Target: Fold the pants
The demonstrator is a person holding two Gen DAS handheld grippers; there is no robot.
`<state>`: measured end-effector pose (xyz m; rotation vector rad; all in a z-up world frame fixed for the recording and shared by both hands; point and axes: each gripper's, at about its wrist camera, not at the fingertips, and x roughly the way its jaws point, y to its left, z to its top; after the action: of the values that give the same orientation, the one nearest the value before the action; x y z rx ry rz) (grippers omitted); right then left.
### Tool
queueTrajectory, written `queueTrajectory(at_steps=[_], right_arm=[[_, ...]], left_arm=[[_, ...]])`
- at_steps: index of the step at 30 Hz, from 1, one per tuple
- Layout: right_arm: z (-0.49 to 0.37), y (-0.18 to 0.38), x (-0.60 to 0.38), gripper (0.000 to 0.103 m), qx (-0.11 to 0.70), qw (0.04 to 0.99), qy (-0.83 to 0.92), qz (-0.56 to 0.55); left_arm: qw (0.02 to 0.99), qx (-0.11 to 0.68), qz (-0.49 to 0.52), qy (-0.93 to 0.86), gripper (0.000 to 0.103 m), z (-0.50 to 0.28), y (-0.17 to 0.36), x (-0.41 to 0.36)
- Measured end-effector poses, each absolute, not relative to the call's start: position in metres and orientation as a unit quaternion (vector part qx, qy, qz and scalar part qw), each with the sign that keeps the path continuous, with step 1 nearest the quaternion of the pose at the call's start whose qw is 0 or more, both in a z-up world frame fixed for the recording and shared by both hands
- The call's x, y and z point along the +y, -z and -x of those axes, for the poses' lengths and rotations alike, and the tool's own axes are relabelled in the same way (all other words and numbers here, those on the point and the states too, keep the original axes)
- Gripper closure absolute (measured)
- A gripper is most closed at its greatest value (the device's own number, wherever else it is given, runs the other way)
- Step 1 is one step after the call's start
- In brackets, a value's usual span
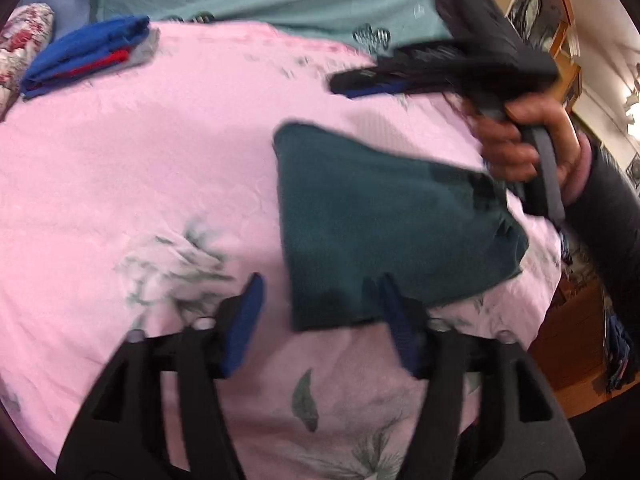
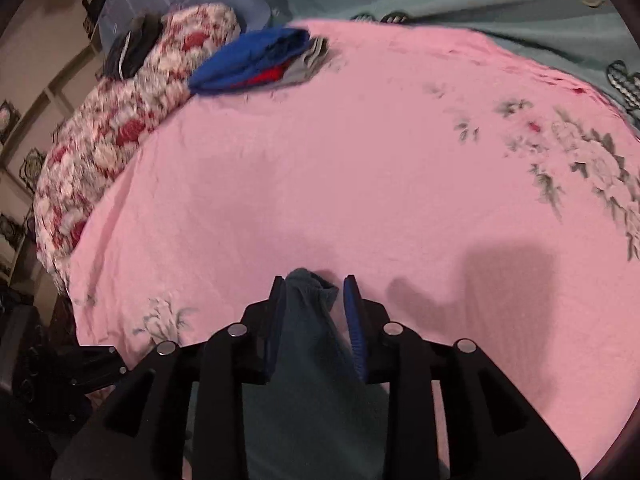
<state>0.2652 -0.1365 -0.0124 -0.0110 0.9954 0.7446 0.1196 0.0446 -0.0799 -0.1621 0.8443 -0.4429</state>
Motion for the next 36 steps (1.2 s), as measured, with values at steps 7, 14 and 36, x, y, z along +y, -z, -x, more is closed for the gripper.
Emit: queueTrajectory(at_steps=[7,14,36], right_arm=[[-0.194,0.017,-0.208,0.059,0.437,0.827,-0.347,-0.065],[-0.154,0.073,-0.273,0.062,0.439,0.847,-0.265,-0.142],[-0.085,0.075,-0.094,0.053,0.343,0.859,-0.292,0.241]], left_arm=[[0.889,0.362,0.070,0.271,0.019,-0.124,0.057,0.023],[0.867,0.431,-0.016,0.250,0.019,-0.129,0.093,-0.008],[0.874,0.457,0.114,0.121,0.006,-0.118,0.077,0.111]])
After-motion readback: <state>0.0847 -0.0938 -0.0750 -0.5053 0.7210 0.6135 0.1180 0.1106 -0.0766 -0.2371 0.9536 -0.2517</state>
